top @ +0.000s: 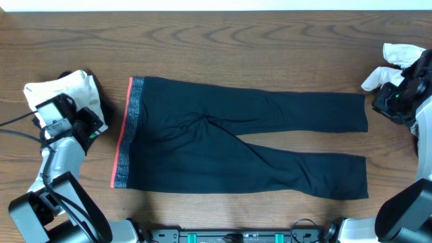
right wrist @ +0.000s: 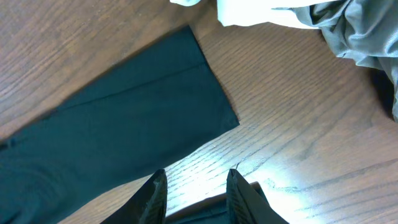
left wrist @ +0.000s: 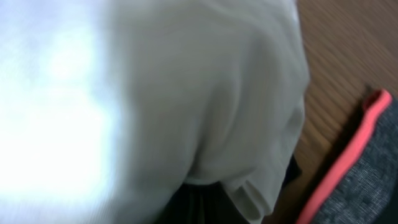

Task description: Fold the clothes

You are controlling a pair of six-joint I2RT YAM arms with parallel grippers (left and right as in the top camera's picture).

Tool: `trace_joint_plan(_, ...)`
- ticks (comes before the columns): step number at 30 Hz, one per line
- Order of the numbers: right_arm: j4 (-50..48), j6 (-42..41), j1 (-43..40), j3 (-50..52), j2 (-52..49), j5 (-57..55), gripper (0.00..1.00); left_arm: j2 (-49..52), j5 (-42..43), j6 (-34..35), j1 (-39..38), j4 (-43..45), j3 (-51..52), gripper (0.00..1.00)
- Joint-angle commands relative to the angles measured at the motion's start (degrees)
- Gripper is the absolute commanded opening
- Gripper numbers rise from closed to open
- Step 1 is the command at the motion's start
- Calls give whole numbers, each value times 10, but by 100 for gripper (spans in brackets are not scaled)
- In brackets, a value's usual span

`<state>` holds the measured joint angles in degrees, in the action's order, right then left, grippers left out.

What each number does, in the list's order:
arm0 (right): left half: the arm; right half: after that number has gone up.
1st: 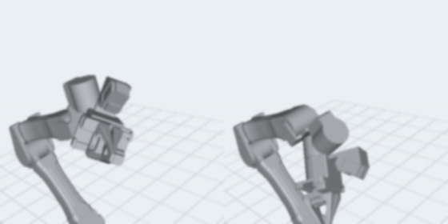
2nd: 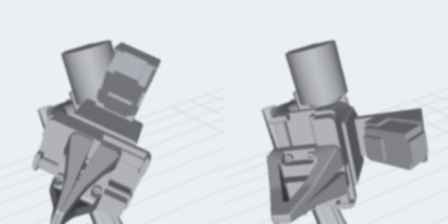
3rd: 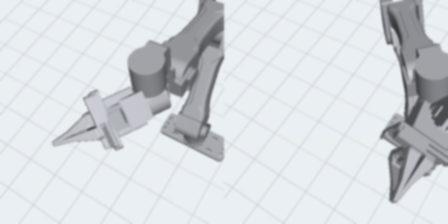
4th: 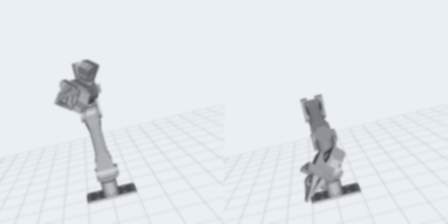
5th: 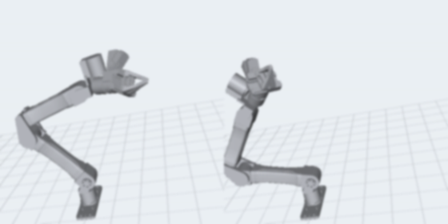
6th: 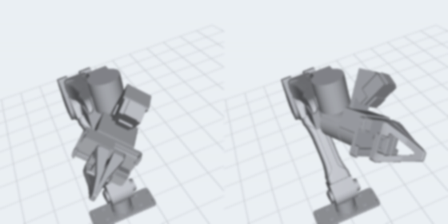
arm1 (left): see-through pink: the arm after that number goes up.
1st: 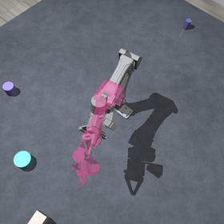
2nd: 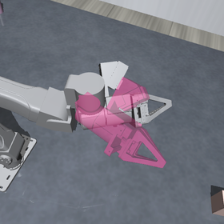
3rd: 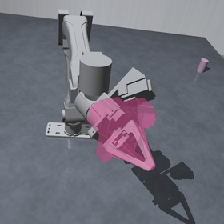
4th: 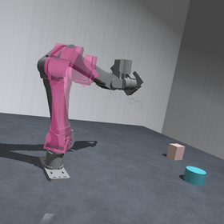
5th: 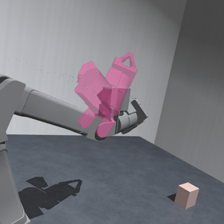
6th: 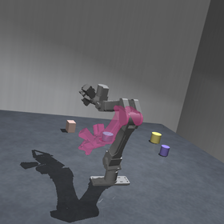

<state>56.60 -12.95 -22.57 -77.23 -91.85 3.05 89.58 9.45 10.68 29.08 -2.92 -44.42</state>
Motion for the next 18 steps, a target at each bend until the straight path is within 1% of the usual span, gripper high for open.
trace_joint_plan(1, 2, 4, 6, 2, 0, 2, 30, 3, -11, 10, 13, 2, -1, 8)
trace_joint_plan(3, 2, 4, 6, 2, 0, 2, 31, 3, 3, 10, 13, 5, -1, 8)
trace_joint_plan(5, 3, 4, 6, 2, 0, 2, 30, 3, 37, 10, 13, 7, -1, 12)
trace_joint_plan(6, 2, 4, 6, 2, 0, 2, 31, 3, 50, 10, 13, 7, -2, 17)
trace_joint_plan(7, 2, 4, 6, 2, 0, 2, 31, 2, 64, 10, 13, 5, -3, 32)
trace_joint_plan(9, 3, 4, 6, 2, 0, 2, 31, -3, 88, 10, 9, 4, -5, 55)
trace_joint_plan(10, 2, 4, 6, 2, 0, 2, 31, -9, 95, 10, 6, 4, -5, 64)
trace_joint_plan(11, 3, 4, 6, 2, 0, 2, 31, -18, 94, 10, -1, 3, -5, 69)
trace_joint_plan(12, 3, 4, 6, 2, 0, 2, 31, -28, 94, 10, -7, 2, -5, 76)
trace_joint_plan(14, 3, 4, 6, 2, 0, 2, 31, -52, 94, 9, -22, 1, -5, 85)
trace_joint_plan(17, 3, 4, 6, 2, 0, 2, 31, -97, 94, 9, -48, -14, -5, 89)
trace_joint_plan(18, 3, 4, 6, 2, 0, 2, 31, -115, 94, 9, -61, -24, -5, 93)
